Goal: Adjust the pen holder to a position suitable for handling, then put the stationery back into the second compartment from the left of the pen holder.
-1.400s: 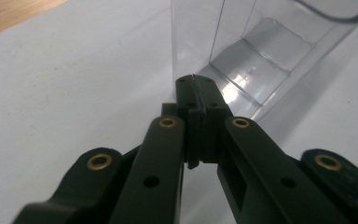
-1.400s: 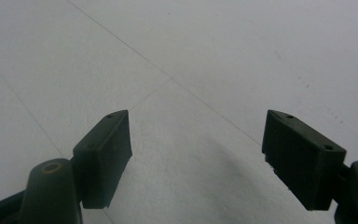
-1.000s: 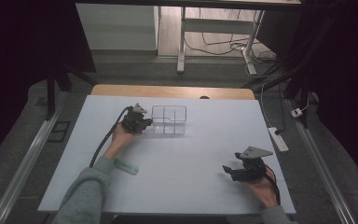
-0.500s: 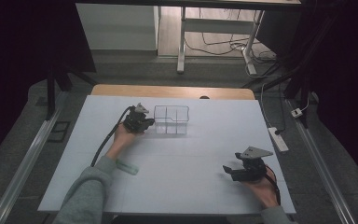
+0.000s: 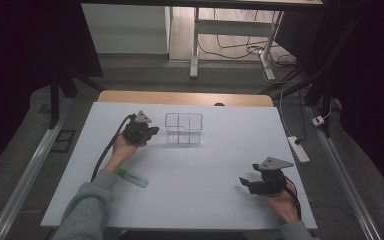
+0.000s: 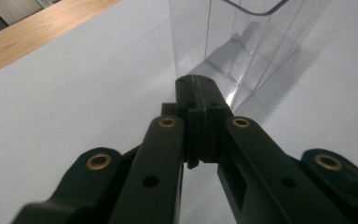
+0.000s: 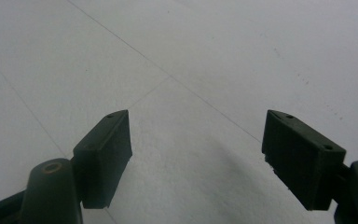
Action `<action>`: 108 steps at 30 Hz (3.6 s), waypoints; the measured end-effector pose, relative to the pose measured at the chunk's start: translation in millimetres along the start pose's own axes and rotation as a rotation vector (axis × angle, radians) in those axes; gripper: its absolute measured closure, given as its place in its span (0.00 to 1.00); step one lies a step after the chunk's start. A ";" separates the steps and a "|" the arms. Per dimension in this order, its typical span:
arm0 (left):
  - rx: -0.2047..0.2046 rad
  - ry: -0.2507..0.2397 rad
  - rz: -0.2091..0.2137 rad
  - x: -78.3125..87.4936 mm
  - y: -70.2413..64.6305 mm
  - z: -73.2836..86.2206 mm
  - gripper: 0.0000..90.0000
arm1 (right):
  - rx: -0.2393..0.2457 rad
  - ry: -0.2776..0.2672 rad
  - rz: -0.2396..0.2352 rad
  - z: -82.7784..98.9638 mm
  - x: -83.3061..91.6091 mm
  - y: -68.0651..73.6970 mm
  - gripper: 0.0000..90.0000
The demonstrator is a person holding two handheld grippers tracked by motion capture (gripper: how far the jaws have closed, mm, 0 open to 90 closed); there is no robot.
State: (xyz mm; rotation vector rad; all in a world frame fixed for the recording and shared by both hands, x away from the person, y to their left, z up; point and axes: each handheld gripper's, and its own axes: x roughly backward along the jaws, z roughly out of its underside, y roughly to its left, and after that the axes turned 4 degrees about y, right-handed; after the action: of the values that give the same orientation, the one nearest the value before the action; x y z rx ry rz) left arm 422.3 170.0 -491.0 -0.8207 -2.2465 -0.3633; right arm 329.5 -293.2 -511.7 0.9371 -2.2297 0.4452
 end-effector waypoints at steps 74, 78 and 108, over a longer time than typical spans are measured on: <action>0.105 0.059 -0.011 107.4 -18.1 119.0 0.33 | 0.019 0.000 -0.005 -0.4 1.4 1.7 0.26; 0.086 0.068 -0.007 109.4 -16.4 119.3 0.33 | 0.017 -0.002 -0.005 -0.6 1.9 1.9 0.26; -0.338 0.369 0.208 77.7 8.9 82.6 0.36 | 0.012 0.012 -0.012 -0.3 -0.2 1.5 0.26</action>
State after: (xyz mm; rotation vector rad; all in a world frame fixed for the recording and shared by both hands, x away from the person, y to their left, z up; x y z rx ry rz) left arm 342.1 250.6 -494.9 -1.0549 -1.7631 -0.7432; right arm 328.6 -292.0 -511.7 0.9514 -2.2113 0.4580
